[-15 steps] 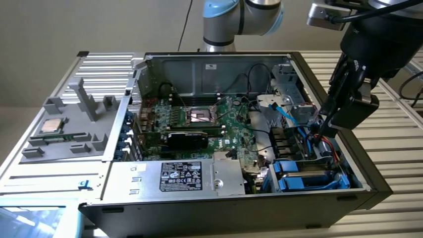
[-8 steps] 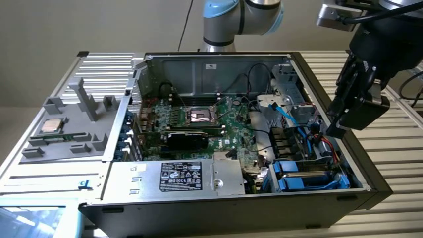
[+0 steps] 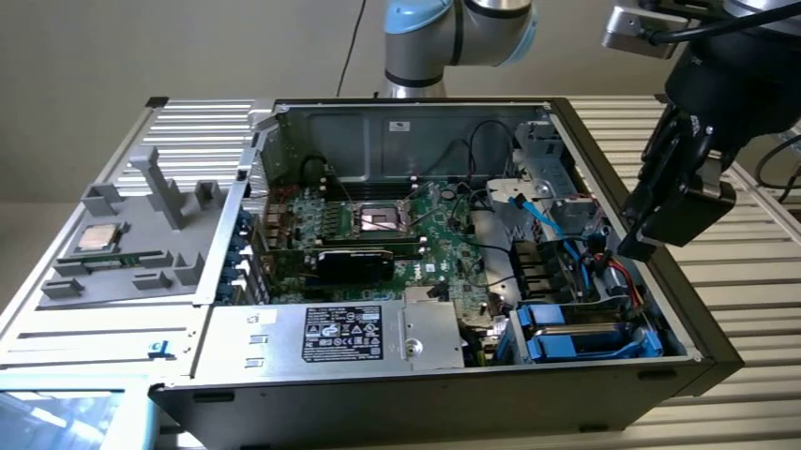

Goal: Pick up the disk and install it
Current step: 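Insert the first disk wire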

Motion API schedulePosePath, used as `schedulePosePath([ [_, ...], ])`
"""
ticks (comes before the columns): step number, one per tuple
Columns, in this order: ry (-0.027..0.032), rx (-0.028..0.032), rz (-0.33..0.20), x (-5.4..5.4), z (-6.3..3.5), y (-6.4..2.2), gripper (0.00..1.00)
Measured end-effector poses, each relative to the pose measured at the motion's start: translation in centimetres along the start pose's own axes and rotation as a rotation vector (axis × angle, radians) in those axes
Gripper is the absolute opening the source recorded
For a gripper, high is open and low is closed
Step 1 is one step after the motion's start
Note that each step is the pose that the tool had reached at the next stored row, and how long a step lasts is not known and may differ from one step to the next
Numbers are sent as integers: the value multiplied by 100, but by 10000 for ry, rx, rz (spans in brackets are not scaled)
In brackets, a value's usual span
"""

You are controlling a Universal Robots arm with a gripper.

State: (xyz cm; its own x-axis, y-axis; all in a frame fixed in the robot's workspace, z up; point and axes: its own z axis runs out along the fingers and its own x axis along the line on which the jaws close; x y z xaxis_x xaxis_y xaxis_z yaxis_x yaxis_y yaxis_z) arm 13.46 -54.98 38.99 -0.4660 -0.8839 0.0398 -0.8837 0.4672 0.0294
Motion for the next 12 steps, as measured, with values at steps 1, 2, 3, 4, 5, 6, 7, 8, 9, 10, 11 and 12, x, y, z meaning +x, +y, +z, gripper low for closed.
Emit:
schedulePosePath([
  [1, -50, -28, 95, 0, 0, 0, 56],
  [2, -106, -59, 190, 0, -1, 0, 56],
  [3, -158, -89, 281, 0, 0, 0, 56],
  [4, -196, -110, 373, 0, -1, 0, 56],
  [5, -221, -125, 465, -1, -1, 0, 56],
  [6, -231, -131, 561, -1, -2, 0, 56],
  [7, -237, -135, 661, 0, 0, 0, 56],
  [8, -240, -138, 746, 3, 0, -2, 56],
  [9, -242, -140, 826, 6, 0, -3, 56],
  [10, -244, -142, 900, 9, 0, -5, 56],
  [11, -248, -144, 961, 13, 1, -7, 56],
  [12, -249, -146, 1017, 18, 1, -10, 56],
])
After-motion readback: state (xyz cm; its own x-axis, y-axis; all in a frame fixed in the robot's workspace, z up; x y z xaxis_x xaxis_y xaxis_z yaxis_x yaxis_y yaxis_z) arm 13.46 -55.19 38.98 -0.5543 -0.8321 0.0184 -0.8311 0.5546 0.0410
